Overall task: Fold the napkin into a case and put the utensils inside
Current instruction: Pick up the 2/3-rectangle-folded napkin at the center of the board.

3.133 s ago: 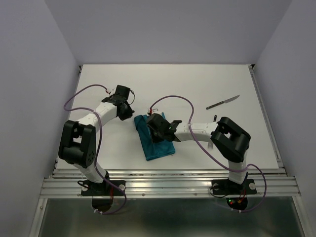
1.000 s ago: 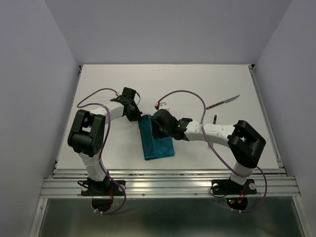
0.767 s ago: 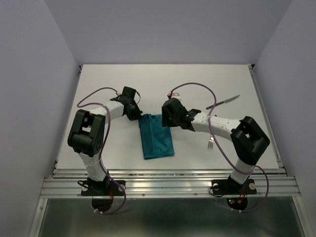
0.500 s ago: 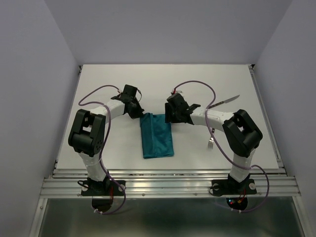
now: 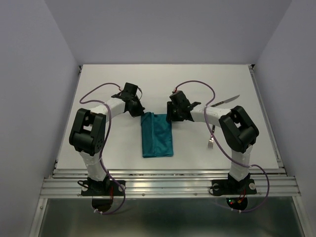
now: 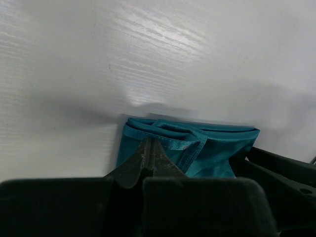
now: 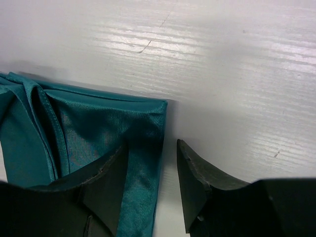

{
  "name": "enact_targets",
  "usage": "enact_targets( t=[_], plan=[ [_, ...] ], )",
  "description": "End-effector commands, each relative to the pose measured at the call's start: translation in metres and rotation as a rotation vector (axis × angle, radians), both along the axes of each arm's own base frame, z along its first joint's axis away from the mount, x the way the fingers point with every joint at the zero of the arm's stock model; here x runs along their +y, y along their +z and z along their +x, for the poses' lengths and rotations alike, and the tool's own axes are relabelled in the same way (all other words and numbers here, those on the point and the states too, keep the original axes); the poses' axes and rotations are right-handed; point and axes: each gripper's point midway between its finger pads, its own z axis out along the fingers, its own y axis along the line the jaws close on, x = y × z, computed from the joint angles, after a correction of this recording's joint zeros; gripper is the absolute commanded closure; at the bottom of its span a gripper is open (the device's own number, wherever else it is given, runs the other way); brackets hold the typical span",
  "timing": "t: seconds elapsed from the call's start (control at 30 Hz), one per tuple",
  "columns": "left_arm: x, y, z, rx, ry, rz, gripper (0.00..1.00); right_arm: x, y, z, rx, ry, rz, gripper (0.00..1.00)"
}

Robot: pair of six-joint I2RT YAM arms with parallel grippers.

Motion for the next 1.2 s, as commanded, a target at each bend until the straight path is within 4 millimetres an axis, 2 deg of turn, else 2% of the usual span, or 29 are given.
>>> enact_targets(
  t=[0.0,0.33,0.57,0.77,1.0,1.17],
  plan=[
    [-0.009,0.013,0.008,-0.032,-0.037,-0.008,1.0,0.01,0.011,0.018,-0.036,0.014,0.052,0.51],
    [-0.02,0.011,0.009,-0.024,-0.079,-0.022,1.0,0.015,0.011,0.018,-0.028,0.028,0.064,0.56],
    [-0.02,0.001,0.011,-0.008,-0.08,-0.004,1.0,0.017,0.008,0.021,-0.024,0.019,0.065,0.58],
    [-0.017,-0.011,0.01,0.012,-0.076,0.019,1.0,0.013,-0.002,0.025,-0.014,0.006,0.054,0.61],
    [-0.01,-0.019,0.005,0.031,-0.049,0.04,1.0,0.014,-0.017,0.021,0.02,0.03,0.042,0.6],
    [-0.01,-0.022,0.003,0.037,-0.051,0.041,1.0,0.009,-0.034,0.017,0.045,0.035,0.005,0.54]
  ],
)
